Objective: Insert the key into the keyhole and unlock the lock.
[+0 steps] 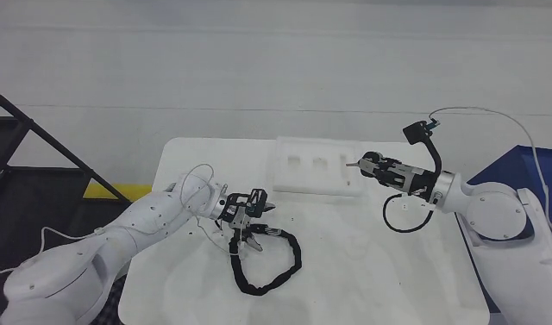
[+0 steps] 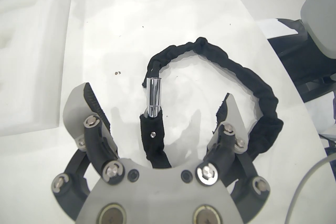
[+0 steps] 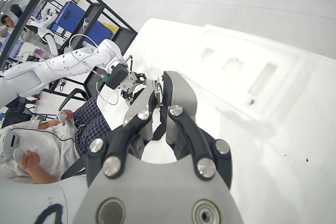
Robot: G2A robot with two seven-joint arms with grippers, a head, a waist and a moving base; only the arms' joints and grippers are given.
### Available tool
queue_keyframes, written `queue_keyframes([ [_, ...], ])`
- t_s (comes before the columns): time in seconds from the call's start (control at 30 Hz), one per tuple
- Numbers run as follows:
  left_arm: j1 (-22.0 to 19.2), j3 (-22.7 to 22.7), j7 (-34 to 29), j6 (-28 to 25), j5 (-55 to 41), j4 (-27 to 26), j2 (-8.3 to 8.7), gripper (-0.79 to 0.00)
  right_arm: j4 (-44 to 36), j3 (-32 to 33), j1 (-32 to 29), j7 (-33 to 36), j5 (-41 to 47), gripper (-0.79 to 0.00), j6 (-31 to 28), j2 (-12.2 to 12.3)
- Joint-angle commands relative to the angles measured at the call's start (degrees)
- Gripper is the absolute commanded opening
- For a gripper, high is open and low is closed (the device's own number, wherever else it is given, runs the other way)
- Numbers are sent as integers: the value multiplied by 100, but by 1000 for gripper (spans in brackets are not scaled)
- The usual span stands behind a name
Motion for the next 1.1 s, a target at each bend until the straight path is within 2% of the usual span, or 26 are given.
queue_keyframes([
  [0.0, -10, 44, 136, 24, 185, 130, -84, 0, 0, 0, 0, 0, 0, -785, 0, 0],
  [0.3, 35, 49, 640, 63, 905, 584, -368, 0, 0, 0, 0, 0, 0, -785, 0, 0],
  [0.67, 43, 49, 886, 181, 1245, 1127, -676, 0, 0, 0, 0, 0, 0, -785, 0, 0],
  [0.7, 39, 49, 902, 196, 1268, 1162, -697, -135, 0, 0, 0, 0, 0, -785, 0, 0],
  [0.73, 35, 49, 925, 217, 1283, 1195, -717, -305, 0, 0, 0, 0, 0, -785, 0, 0],
  [0.77, 32, 49, 952, 227, 1297, 1227, -735, -397, 0, 0, 0, 0, 0, -785, 0, 0],
  [1.07, 19, 49, 1041, 334, 1542, 1382, -868, -520, 0, 0, 0, 0, 0, -785, 0, 0],
])
